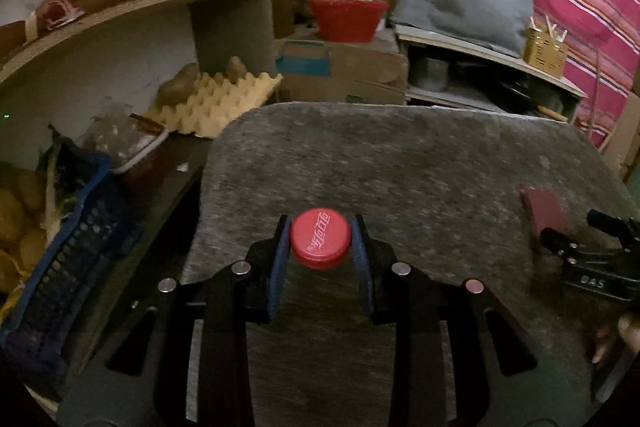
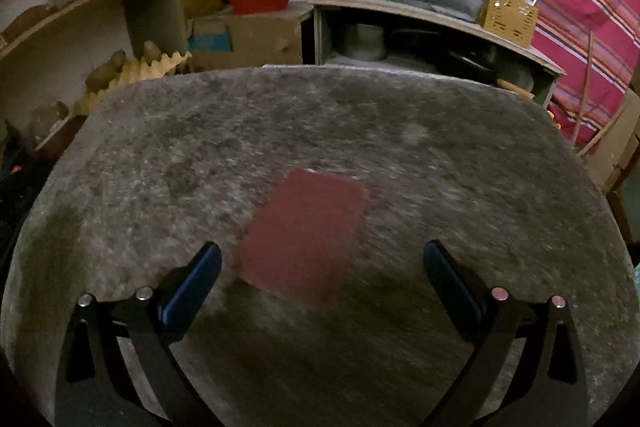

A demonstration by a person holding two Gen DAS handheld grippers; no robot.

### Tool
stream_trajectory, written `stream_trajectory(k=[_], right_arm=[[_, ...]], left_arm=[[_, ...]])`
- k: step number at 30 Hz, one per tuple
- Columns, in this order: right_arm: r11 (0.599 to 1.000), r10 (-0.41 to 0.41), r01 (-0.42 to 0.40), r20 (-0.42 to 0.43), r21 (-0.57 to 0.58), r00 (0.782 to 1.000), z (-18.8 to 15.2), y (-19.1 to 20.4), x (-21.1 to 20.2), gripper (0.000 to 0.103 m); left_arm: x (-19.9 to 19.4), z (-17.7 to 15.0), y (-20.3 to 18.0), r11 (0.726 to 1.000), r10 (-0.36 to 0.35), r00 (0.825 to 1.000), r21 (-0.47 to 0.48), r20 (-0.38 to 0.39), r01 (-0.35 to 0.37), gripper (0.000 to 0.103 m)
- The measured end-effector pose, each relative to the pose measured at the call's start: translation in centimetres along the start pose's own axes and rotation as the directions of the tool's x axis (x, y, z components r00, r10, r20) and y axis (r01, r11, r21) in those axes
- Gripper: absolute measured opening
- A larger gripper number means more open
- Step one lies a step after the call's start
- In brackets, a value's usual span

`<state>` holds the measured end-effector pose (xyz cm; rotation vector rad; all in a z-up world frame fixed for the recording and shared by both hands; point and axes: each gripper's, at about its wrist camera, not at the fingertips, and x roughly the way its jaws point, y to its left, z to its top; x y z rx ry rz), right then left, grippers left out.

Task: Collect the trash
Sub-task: 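Grasp the red bottle cap with the left gripper while the right grasps the maroon pad, then carry cap and pad over the blue basket and open both grippers to drop them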

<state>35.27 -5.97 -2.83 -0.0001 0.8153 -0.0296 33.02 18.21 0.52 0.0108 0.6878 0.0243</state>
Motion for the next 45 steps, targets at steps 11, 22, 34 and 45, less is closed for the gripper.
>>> stream_trajectory(k=[11, 22, 34, 45], right_arm=[[0.997, 0.037, -0.042, -0.086, -0.060, 0.996, 0.0, 1.0, 1.5, 0.065], [0.999, 0.031, -0.031, 0.004, -0.031, 1.000, -1.7, -9.7, -4.7, 0.065], [0.977, -0.192, 0.182, 0.080, 0.116, 0.978, -5.4, -28.6, -13.8, 0.065], [0.930, -0.307, 0.282, 0.075, 0.235, 0.949, -9.1, -41.1, -17.3, 0.065]], left_arm=[[-0.7, 0.6, -2.7, 0.999, -0.017, 1.000, 0.032, 0.020, 0.016, 0.029], [-2.1, 1.4, -10.1, 0.995, -0.090, 0.995, 0.054, 0.039, 0.088, 0.029], [-5.2, 1.0, -25.5, 0.951, -0.245, 0.967, 0.213, 0.068, 0.226, 0.029], [-8.2, -1.4, -37.3, 0.897, -0.355, 0.933, 0.302, 0.056, 0.323, 0.029]])
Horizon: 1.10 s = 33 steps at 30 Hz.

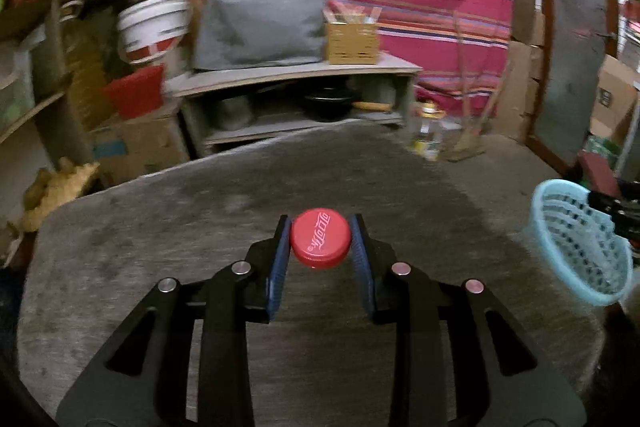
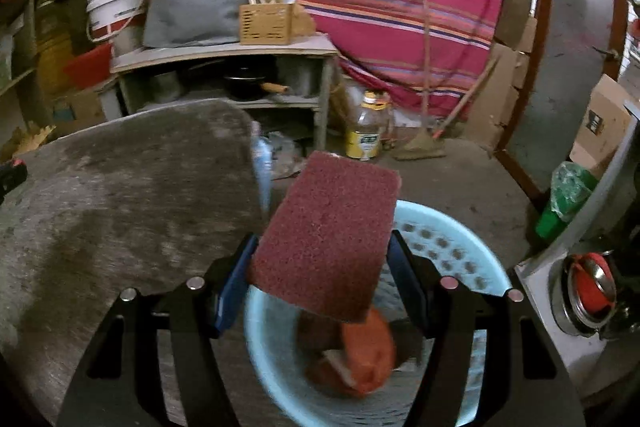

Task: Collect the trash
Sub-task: 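Carry cap and pad over the blue basket and open both grippers to drop them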

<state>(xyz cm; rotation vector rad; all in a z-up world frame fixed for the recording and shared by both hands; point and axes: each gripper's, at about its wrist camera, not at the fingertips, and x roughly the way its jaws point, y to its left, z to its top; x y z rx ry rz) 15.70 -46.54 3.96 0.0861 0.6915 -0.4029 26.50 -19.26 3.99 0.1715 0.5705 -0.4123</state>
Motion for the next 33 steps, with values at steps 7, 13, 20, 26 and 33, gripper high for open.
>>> stream_trajectory(k=[7, 13, 20, 26, 33], right_arm=[[0.999, -0.019, 0.019, -0.007, 0.037, 1.000, -1.4, -5.5, -0.1, 0.065], [0.996, -0.018, 0.020, -0.022, 0.086, 1.000, -3.0, -9.1, 0.4, 0.065], [0.989, -0.032, 0.033, -0.012, 0.141, 0.999, -3.8, -12.6, 0.2, 0.065], [0.982, -0.044, 0.047, -0.021, 0.184, 0.999, -4.2, -14.6, 0.3, 0.065], [0.980, -0.041, 0.043, -0.018, 0.192, 0.999, -4.3, -14.7, 0.2, 0.065]], left_arm=[[1.4, 0.3, -9.8, 0.992, -0.113, 0.994, 0.046, -0.011, 0.113, 0.029], [2.2, 0.1, -16.7, 0.980, -0.178, 0.984, 0.082, -0.016, 0.179, 0.029], [3.1, 0.3, -23.3, 0.964, -0.231, 0.973, 0.129, -0.020, 0.232, 0.029], [3.7, 0.4, -26.4, 0.952, -0.260, 0.965, 0.157, -0.031, 0.261, 0.029], [2.8, 1.0, -26.3, 0.959, -0.237, 0.972, 0.160, 0.001, 0.234, 0.074]])
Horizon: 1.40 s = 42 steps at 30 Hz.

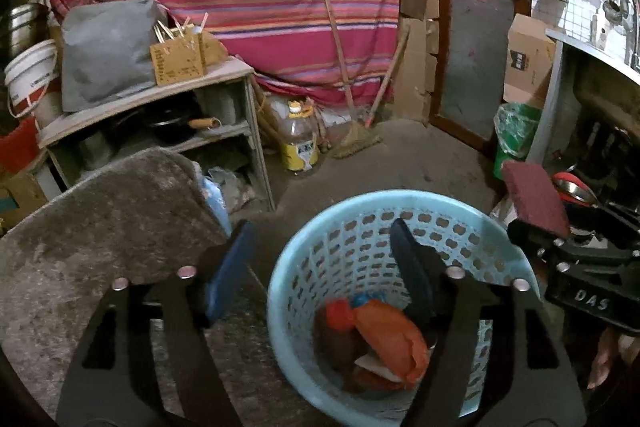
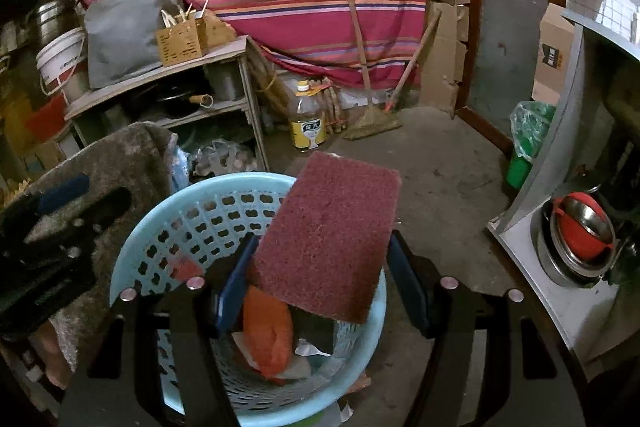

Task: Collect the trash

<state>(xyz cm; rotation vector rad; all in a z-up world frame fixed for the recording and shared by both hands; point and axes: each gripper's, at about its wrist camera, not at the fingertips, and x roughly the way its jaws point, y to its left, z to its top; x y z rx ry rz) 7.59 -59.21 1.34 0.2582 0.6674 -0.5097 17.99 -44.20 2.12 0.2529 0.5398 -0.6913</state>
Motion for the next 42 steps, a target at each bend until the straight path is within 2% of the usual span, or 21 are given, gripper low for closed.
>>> stream_trajectory(k=[3, 6, 11, 12, 13, 14, 18, 21, 27, 32, 35, 40, 42], right_arm=[[1.000, 0.003, -0.003, -0.010, -0.024, 1.000, -0.1, 0.9, 0.2, 0.065], [0.999, 0.020, -0.020, -0.021, -0.036, 1.000, -0.2, 1.9, 0.6, 0.065], [0.998, 0.047, -0.049, -0.044, -0.044, 0.998, -0.1, 3.6, 1.6, 0.067], [0.997, 0.054, -0.056, -0.045, -0.044, 0.998, -0.1, 3.8, 1.8, 0.070], [0.998, 0.047, -0.049, -0.037, -0.043, 0.998, 0.0, 4.2, 1.9, 0.083], [0.998, 0.036, -0.037, -0.025, -0.042, 0.999, 0.1, 4.4, 1.9, 0.092], [1.000, 0.020, -0.020, -0.015, -0.022, 1.000, -0.1, 5.0, 1.9, 0.099], [0.999, -0.007, 0.008, 0.008, -0.034, 1.000, -0.4, 5.7, 1.1, 0.099], [0.995, -0.034, 0.047, 0.141, -0.089, 0.989, -1.5, 8.6, -3.4, 0.099], [0.989, 0.063, -0.031, 0.218, -0.147, 0.974, -3.9, 11.7, -8.2, 0.099], [0.986, 0.130, -0.100, 0.241, -0.133, 0.962, -5.3, 12.5, -10.6, 0.099], [0.981, 0.170, -0.139, 0.263, -0.132, 0.950, -8.6, 13.6, -13.9, 0.099], [0.979, 0.179, -0.146, 0.260, -0.141, 0.949, -10.1, 14.3, -14.8, 0.099]], left_arm=[[-1.3, 0.3, 1.5, 0.999, 0.051, 0.998, -0.010, 0.021, -0.051, 0.084], [-3.1, 0.6, 4.0, 0.994, 0.086, 0.996, -0.074, 0.037, -0.083, 0.096], [-6.3, 0.7, 6.6, 0.983, 0.161, 0.984, -0.103, 0.081, -0.153, 0.098], [-7.1, 0.6, 7.0, 0.981, 0.176, 0.980, -0.102, 0.093, -0.167, 0.098], [-7.8, 0.5, 7.5, 0.979, 0.189, 0.977, -0.101, 0.103, -0.179, 0.098], [-8.4, 0.4, 7.8, 0.977, 0.198, 0.974, -0.099, 0.109, -0.188, 0.098], [-11.3, -0.9, 9.6, 0.970, 0.231, 0.965, -0.105, 0.125, -0.218, 0.098], [-13.1, -1.9, 11.2, 0.967, 0.241, 0.963, -0.116, 0.117, -0.228, 0.098], [-17.9, -4.8, 14.3, 0.945, 0.305, 0.937, -0.177, 0.168, -0.276, 0.098], [-21.5, -7.7, 15.7, 0.921, 0.374, 0.909, -0.185, 0.184, -0.342, 0.098], [-23.4, -9.2, 16.4, 0.923, 0.369, 0.913, -0.186, 0.173, -0.337, 0.098], [-27.0, -13.1, 16.8, 0.899, 0.429, 0.884, -0.180, 0.187, -0.399, 0.098], [-27.7, -14.5, 16.9, 0.895, 0.436, 0.883, -0.186, 0.176, -0.405, 0.098]])
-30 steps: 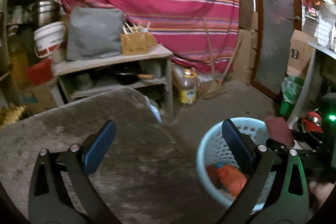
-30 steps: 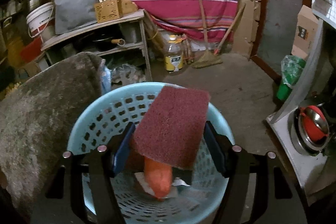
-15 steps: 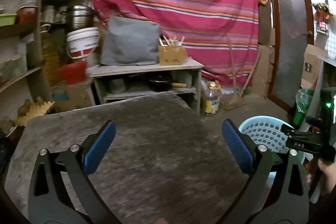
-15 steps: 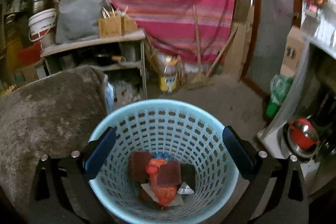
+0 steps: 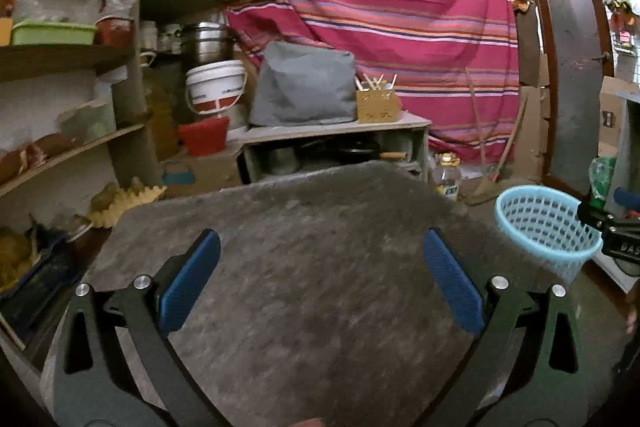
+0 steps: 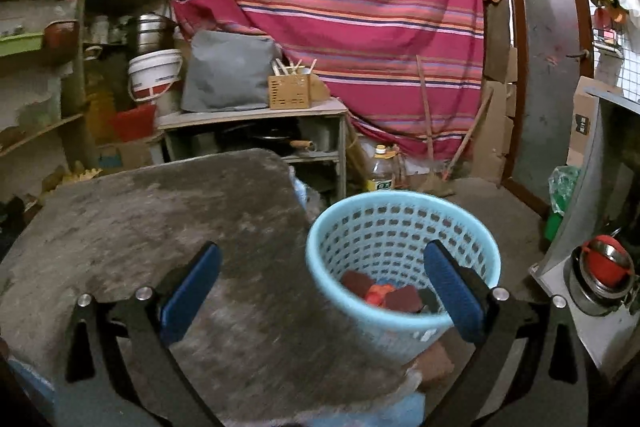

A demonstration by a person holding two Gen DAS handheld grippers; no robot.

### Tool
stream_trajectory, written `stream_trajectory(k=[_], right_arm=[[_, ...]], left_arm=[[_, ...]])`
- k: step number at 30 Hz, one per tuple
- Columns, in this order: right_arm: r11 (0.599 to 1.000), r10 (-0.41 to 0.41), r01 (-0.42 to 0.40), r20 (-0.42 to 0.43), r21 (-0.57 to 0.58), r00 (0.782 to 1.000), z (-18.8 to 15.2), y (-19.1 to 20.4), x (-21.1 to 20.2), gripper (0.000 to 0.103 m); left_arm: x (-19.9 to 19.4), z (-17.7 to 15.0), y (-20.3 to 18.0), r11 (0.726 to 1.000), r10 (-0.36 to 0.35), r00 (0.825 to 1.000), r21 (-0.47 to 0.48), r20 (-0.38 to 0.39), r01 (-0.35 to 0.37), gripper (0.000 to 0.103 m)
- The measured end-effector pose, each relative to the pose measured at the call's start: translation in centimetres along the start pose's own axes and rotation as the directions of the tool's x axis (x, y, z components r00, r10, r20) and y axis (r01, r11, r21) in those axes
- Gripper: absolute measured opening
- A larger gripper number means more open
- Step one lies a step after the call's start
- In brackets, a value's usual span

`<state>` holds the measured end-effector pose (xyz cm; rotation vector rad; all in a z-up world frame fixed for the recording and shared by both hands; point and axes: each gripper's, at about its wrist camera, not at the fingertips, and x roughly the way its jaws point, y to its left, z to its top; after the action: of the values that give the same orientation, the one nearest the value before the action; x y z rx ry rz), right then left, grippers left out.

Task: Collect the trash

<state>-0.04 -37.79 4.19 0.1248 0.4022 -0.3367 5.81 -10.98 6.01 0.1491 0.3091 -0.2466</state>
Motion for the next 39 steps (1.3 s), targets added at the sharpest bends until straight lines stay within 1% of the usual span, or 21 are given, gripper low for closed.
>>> stream_trajectory(k=[3, 5, 8, 10, 13, 18, 22, 28, 31, 39], right_arm=[[1.000, 0.001, -0.002, -0.017, -0.015, 1.000, -2.0, 1.9, -0.9, 0.099], [1.000, -0.006, 0.005, -0.036, -0.028, 0.999, -3.1, 3.0, -1.3, 0.099], [0.999, 0.023, -0.025, -0.055, -0.042, 0.998, -4.7, 4.7, -2.0, 0.099], [0.998, 0.029, -0.031, -0.049, -0.048, 0.998, -5.5, 5.7, -2.5, 0.099], [0.997, 0.058, -0.059, -0.022, -0.042, 0.998, -6.6, 6.8, -3.3, 0.099], [0.995, 0.076, -0.078, -0.027, -0.067, 0.997, -7.6, 9.0, -3.4, 0.099], [0.993, 0.091, -0.090, 0.006, -0.078, 0.996, -7.8, 9.7, -4.0, 0.099], [0.992, 0.086, -0.082, 0.039, -0.092, 0.996, -7.6, 10.5, -4.3, 0.099], [0.992, 0.086, -0.080, 0.057, -0.099, 0.995, -7.3, 10.7, -4.5, 0.099], [0.987, 0.117, -0.108, 0.067, -0.121, 0.991, -7.1, 11.5, -4.4, 0.099]], left_arm=[[-0.9, -2.0, 1.0, 1.000, -0.001, 1.000, -0.010, -0.026, 0.001, 0.098], [-1.3, -3.1, 1.7, 1.000, 0.000, 1.000, -0.016, -0.027, 0.000, 0.098], [-1.8, -4.4, 2.4, 0.999, 0.023, 0.999, -0.027, -0.026, -0.023, 0.098], [-2.0, -4.9, 2.9, 0.998, 0.035, 0.999, -0.041, -0.031, -0.037, 0.098], [-2.1, -5.7, 3.5, 0.998, 0.033, 0.998, -0.053, -0.053, -0.036, 0.098], [-1.8, -7.2, 4.7, 0.994, 0.068, 0.994, -0.078, -0.081, -0.075, 0.098], [-1.6, -7.7, 5.4, 0.992, 0.096, 0.992, -0.078, -0.084, -0.102, 0.098], [-1.5, -8.0, 5.6, 0.991, 0.096, 0.991, -0.088, -0.092, -0.104, 0.098], [-1.6, -8.0, 5.9, 0.989, 0.100, 0.991, -0.099, -0.084, -0.108, 0.098], [-1.7, -7.9, 6.1, 0.987, 0.107, 0.991, -0.109, -0.078, -0.115, 0.098]])
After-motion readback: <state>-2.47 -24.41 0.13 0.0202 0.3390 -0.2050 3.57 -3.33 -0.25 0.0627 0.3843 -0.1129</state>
